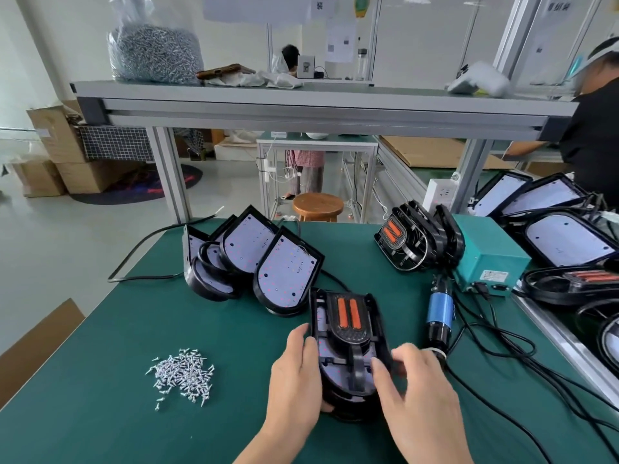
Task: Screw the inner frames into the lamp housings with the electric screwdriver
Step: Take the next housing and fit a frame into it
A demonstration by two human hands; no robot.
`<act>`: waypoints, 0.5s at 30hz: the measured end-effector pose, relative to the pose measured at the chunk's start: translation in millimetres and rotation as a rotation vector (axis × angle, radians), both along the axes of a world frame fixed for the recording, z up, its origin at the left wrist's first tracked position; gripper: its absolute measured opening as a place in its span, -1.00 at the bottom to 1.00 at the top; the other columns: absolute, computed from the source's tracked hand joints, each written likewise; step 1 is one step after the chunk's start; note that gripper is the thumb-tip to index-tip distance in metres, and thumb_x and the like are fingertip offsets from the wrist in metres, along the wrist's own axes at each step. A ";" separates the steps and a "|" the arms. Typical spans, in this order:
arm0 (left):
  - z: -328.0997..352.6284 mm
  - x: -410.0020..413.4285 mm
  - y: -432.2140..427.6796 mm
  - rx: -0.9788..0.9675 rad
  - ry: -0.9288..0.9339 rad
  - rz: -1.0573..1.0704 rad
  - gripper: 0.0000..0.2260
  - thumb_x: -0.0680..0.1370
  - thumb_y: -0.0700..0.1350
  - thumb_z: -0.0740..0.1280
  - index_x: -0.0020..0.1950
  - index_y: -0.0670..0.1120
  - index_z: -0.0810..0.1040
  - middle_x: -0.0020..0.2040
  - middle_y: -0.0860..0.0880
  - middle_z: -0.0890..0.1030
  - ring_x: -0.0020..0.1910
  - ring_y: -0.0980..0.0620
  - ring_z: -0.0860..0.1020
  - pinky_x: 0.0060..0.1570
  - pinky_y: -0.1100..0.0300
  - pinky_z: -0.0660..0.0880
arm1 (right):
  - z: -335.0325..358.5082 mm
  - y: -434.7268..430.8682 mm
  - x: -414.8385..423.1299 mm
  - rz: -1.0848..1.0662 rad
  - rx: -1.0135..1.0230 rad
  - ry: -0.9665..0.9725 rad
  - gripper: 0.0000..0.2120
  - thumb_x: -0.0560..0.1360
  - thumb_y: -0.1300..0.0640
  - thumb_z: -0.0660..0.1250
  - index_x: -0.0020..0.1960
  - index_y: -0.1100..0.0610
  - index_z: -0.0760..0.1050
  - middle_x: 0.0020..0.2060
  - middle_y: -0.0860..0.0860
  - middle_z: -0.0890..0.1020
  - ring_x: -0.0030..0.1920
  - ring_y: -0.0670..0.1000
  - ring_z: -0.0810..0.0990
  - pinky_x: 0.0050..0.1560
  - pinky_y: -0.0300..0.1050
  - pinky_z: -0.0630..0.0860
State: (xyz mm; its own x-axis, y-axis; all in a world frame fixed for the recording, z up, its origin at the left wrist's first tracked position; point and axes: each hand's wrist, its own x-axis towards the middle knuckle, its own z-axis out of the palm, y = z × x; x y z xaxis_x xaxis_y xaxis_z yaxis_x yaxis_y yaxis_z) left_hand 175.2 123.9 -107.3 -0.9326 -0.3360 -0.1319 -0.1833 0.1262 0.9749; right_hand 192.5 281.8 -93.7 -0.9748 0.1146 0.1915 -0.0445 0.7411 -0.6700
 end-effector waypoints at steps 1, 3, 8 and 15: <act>-0.8 -0.8 -2.3 -0.087 0.001 0.024 -0.71 0.67 0.00 0.10 0.31 0.16 0.52 -0.25 0.06 0.67 -0.33 0.07 0.60 -0.25 0.00 0.61 | 2.4 0.3 -2.4 0.021 0.087 -0.018 -0.76 0.54 -0.20 0.34 -0.02 -0.07 0.40 -0.07 -0.11 0.43 -0.14 0.08 0.56 -0.13 -0.02 0.41; -1.1 0.1 -7.1 -0.313 0.000 0.030 -0.69 0.63 0.14 0.03 0.24 0.23 0.49 -0.23 0.12 0.63 -0.14 0.08 0.58 -0.04 0.01 0.53 | 3.9 -0.5 -7.3 0.058 0.192 -0.061 -0.71 0.56 -0.24 0.30 -0.06 -0.05 0.34 -0.08 -0.09 0.38 -0.15 0.08 0.53 -0.12 -0.01 0.41; -2.3 3.5 -9.9 -0.604 0.039 -0.025 -0.61 0.57 0.22 0.18 0.41 0.28 0.36 0.02 0.20 0.40 0.12 0.09 0.46 0.04 0.12 0.43 | 12.5 7.4 -41.3 0.100 0.288 -0.074 -0.63 0.50 -0.19 0.36 -0.30 0.00 0.32 -0.31 -0.09 0.46 -0.30 -0.06 0.46 -0.29 -0.07 0.38; -3.7 1.4 -9.9 -0.570 0.086 -0.079 -0.39 0.58 -0.12 0.30 0.61 0.08 0.19 0.41 0.16 0.42 0.30 0.10 0.46 0.22 0.18 0.39 | 30.6 -13.9 -184.8 0.116 0.204 -0.210 -0.79 0.54 -0.06 0.39 -0.09 0.10 0.57 -0.12 -0.01 0.66 -0.05 0.09 0.62 -0.04 -0.04 0.56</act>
State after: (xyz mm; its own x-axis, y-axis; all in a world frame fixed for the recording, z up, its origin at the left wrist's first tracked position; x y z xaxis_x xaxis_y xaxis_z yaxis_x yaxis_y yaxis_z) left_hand 176.6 113.9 -111.0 -0.9570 -0.2608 0.1268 -0.0751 0.6453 0.7603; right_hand 7.6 267.9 -63.1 -0.9998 -0.0194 -0.0077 -0.0127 0.8593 -0.5113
